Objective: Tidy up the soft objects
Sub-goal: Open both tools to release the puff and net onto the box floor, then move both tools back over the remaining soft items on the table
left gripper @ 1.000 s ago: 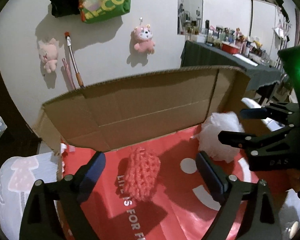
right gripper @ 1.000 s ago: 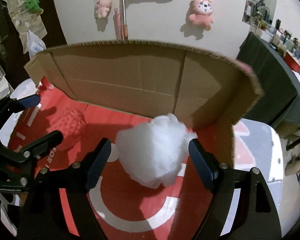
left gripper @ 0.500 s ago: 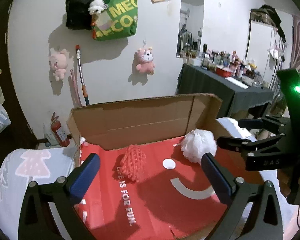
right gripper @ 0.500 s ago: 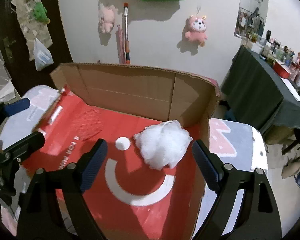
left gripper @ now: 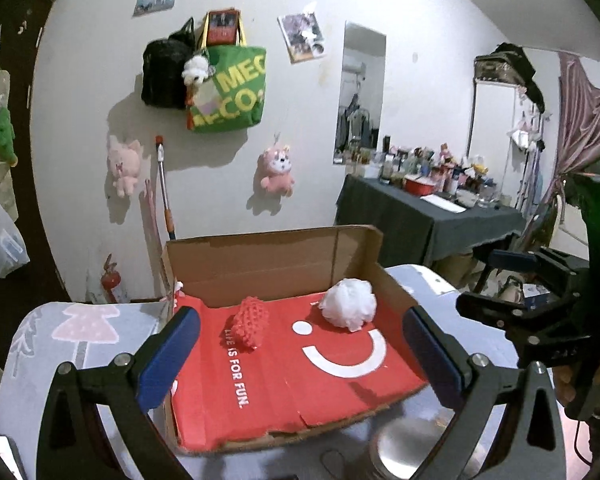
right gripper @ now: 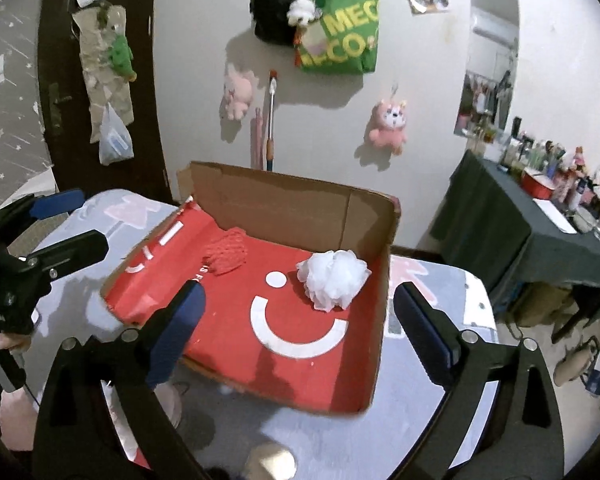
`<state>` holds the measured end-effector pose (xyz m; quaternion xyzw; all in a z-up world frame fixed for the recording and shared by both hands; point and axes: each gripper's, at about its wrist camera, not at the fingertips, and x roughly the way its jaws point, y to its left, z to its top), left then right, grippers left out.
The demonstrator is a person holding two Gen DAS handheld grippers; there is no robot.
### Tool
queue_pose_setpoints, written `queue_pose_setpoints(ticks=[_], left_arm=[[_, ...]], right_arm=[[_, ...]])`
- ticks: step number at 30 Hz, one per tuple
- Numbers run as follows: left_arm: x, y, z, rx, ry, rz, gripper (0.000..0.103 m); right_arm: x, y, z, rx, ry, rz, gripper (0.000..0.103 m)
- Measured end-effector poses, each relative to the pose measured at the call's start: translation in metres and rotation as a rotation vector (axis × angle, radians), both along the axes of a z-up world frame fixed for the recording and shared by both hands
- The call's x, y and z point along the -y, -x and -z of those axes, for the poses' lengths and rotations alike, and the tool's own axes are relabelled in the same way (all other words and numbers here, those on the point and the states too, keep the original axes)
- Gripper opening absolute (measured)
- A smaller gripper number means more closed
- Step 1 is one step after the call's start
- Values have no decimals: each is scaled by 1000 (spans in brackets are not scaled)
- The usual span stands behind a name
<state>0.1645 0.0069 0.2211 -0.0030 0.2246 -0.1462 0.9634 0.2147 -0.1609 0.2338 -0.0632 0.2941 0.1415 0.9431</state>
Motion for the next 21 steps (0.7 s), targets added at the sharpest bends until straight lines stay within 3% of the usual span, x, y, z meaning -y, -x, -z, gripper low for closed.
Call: queue_pose_setpoints(ticks=[9, 16, 21], left_arm=[[7, 82, 8, 115, 20, 22, 103], [14, 140, 31, 175, 36, 34, 103], [19, 169, 51, 209, 22, 1, 103]], right_arm=[[10, 92, 0, 123, -42, 19, 100], [8, 160, 19, 211, -65, 27, 102], [9, 186, 39, 230, -108, 43, 102]])
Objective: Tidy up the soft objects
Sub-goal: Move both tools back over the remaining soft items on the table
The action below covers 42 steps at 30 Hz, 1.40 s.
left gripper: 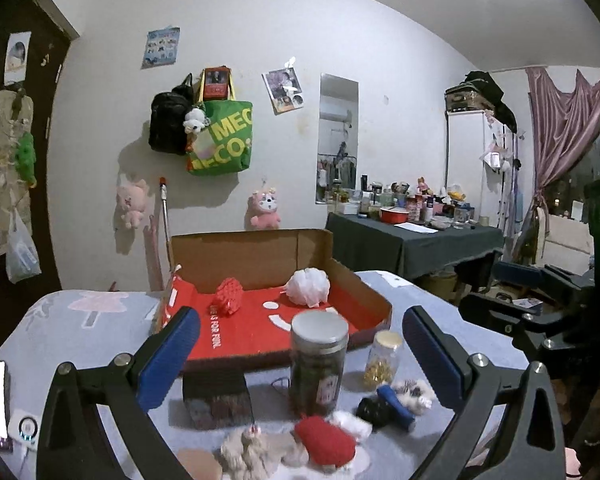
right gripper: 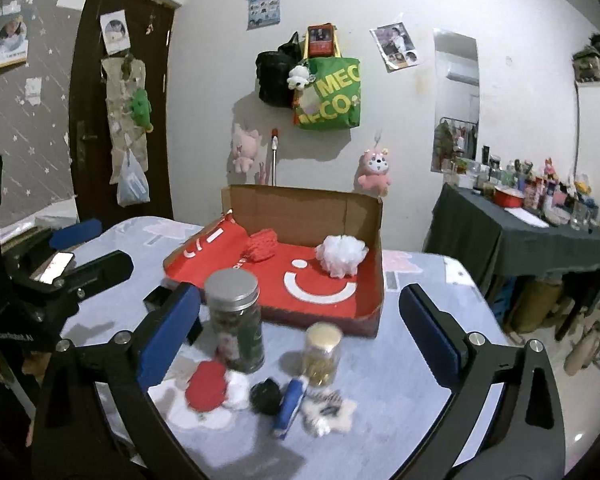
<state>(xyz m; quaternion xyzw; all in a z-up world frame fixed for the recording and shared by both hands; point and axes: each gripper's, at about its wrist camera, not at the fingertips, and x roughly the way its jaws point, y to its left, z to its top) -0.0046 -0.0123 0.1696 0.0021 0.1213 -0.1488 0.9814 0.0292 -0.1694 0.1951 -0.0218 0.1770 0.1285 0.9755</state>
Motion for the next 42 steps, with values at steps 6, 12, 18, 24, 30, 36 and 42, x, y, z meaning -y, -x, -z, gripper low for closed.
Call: queue_pose_setpoints(ticks=[6, 12, 18, 24, 30, 36, 42], left_arm=[[0, 11, 29, -29, 2, -18, 103], [-1, 8, 62, -65, -14, -50, 103], [0, 1, 94, -149, 8, -74, 103], [5, -5, 120, -207, -22, -96, 103], [6, -10, 136, -263, -43, -103, 103], [3, -11, 140, -289, -40, -113, 103], [-5, -16, 137, -303, -58, -122, 103]], right_arm=[[0, 20, 32, 15, -5, 64, 102], [-2, 25, 67, 12, 7, 101, 102], [-5, 22, 98, -35, 5, 117, 102], [-10, 16, 123, -77, 21, 120, 102], [-11, 9, 147, -152, 20, 118, 102], [-9, 4, 153, -177, 5, 122, 102], [-8, -1, 156, -193, 0, 127, 102]])
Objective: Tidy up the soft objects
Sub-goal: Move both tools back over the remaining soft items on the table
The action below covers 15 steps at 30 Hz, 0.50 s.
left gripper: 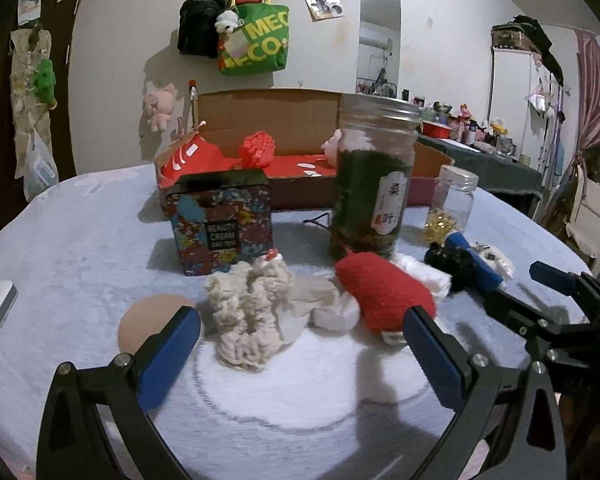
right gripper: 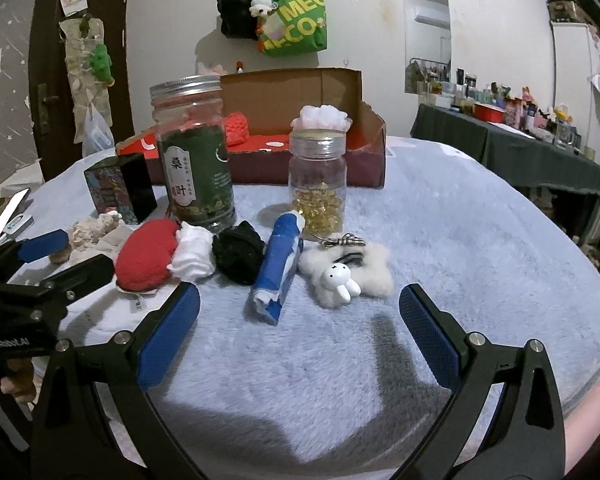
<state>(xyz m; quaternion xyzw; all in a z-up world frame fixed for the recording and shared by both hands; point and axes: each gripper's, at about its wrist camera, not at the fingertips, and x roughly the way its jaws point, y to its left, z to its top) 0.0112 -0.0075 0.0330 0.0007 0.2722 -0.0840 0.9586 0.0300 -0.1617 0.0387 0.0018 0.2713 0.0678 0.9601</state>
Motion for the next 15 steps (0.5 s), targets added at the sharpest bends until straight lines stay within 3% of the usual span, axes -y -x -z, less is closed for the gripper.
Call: queue_pose_setpoints(ticks=[15], left_arm=[[-47, -22, -12, -53, 40, -24, 101]], right_arm=[[25, -22, -8, -54, -72, -4, 102]])
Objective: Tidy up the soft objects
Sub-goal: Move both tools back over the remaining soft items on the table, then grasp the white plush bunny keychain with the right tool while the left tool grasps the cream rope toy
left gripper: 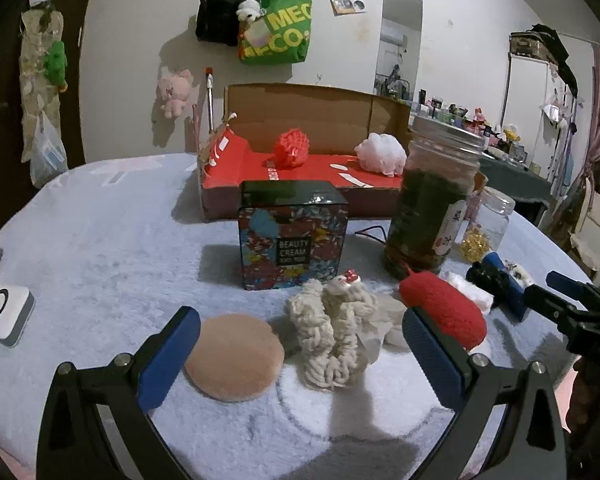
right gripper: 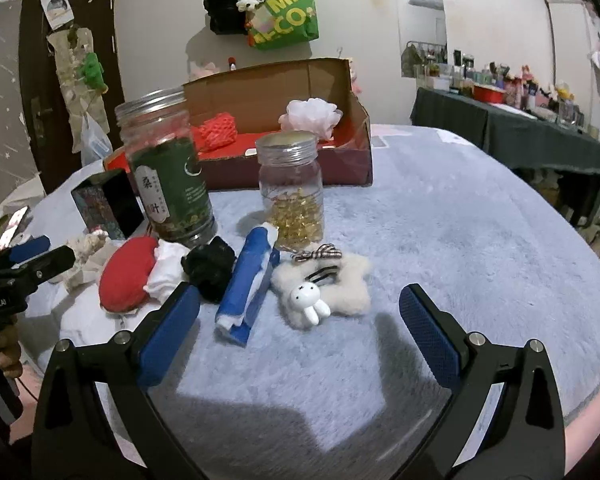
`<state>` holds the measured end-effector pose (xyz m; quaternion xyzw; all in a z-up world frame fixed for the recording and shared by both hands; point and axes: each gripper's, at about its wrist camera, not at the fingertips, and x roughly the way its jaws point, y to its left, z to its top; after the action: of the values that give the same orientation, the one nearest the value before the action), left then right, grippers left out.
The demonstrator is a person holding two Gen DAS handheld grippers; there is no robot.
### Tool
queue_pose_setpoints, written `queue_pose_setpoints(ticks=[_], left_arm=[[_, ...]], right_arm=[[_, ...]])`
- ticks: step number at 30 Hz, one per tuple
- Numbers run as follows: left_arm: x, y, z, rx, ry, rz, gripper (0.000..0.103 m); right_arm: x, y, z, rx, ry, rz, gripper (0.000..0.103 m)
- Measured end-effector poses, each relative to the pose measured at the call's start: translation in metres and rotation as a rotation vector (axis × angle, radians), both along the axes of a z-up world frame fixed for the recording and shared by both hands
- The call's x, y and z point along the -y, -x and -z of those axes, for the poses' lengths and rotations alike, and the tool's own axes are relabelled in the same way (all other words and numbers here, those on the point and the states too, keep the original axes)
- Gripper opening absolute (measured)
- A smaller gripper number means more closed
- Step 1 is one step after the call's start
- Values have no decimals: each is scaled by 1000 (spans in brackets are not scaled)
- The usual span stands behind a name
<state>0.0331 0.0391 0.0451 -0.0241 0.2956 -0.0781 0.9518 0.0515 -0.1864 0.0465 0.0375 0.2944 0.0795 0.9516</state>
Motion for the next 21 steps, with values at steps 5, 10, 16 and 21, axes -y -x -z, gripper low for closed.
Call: queue_pose_setpoints(ticks=[5, 10, 16, 21], left_arm=[[7, -5, -2, -2, -26, 52, 90], [14, -13, -1, -24, -60, 80, 82], [11, -27, 9, -101, -33, 103, 54], [14, -23, 8, -100, -10, 144, 29]], right_arm=[[7, -7, -3, -11, -27, -17, 101], [16, -16, -4, -34, -60, -15, 86], [25, -29, 10, -112, -91, -18, 62], [18, -24, 8, -88, -44, -57, 37]])
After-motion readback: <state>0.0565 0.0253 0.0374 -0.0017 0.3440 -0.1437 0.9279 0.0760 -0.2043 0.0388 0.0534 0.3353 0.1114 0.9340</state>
